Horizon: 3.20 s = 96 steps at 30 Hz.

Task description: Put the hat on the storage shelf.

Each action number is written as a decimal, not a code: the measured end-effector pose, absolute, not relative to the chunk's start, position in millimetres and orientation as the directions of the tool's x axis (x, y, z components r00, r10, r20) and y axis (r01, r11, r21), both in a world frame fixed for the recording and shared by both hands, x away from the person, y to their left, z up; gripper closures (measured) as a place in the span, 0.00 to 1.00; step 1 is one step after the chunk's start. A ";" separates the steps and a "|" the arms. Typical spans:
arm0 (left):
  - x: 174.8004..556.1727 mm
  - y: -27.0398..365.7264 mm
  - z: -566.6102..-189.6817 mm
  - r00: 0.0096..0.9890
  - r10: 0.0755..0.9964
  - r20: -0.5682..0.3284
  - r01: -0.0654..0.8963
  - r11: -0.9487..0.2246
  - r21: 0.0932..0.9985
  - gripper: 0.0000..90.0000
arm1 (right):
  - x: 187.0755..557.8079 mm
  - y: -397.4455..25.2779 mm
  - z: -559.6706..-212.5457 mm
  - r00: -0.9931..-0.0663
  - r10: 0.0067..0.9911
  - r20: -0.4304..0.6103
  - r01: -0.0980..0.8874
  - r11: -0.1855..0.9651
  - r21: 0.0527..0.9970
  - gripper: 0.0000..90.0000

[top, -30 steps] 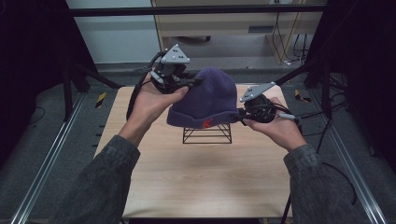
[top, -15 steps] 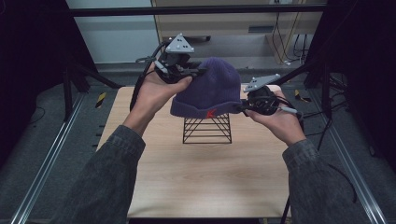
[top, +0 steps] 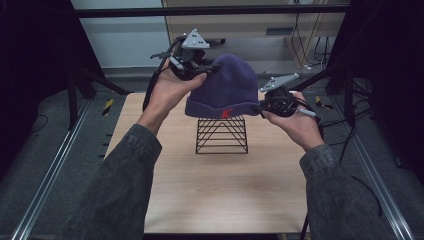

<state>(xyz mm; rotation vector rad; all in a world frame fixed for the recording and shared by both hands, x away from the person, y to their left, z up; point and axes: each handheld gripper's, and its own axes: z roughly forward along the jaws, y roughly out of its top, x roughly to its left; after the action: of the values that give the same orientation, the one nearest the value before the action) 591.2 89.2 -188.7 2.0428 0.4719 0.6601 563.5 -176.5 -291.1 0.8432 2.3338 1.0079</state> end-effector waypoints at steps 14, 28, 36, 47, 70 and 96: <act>608.9 86.1 -198.1 0.785 0.550 0.286 0.074 -0.542 0.837 0.85 | 572.3 -175.3 -302.3 -0.696 0.702 -0.154 0.373 0.536 0.757 0.82; 616.0 86.7 -213.5 0.788 0.558 0.259 0.101 -0.532 0.841 0.85 | 575.2 -175.2 -313.3 -0.695 0.707 -0.134 0.405 0.538 0.740 0.82; 617.2 87.5 -219.7 0.789 0.560 0.254 0.110 -0.535 0.837 0.85 | 576.6 -174.4 -319.3 -0.698 0.704 -0.128 0.412 0.541 0.733 0.82; 620.5 86.3 -229.2 0.793 0.561 0.240 0.124 -0.532 0.837 0.84 | 578.0 -173.4 -329.0 -0.700 0.705 -0.118 0.424 0.542 0.725 0.82; 621.0 91.9 -259.5 0.815 0.546 0.195 0.152 -0.526 0.837 0.84 | 580.3 -169.4 -356.6 -0.702 0.704 -0.105 0.457 0.559 0.691 0.81; 609.4 94.6 -295.5 0.847 0.503 0.175 0.162 -0.557 0.815 0.84 | 579.3 -170.4 -397.1 -0.697 0.714 -0.069 0.496 0.550 0.672 0.79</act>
<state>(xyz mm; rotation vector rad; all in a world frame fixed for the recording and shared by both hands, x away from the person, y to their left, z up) 609.4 94.6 -295.5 2.1454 0.4825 0.4949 579.3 -170.4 -397.1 0.9951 2.4549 0.9095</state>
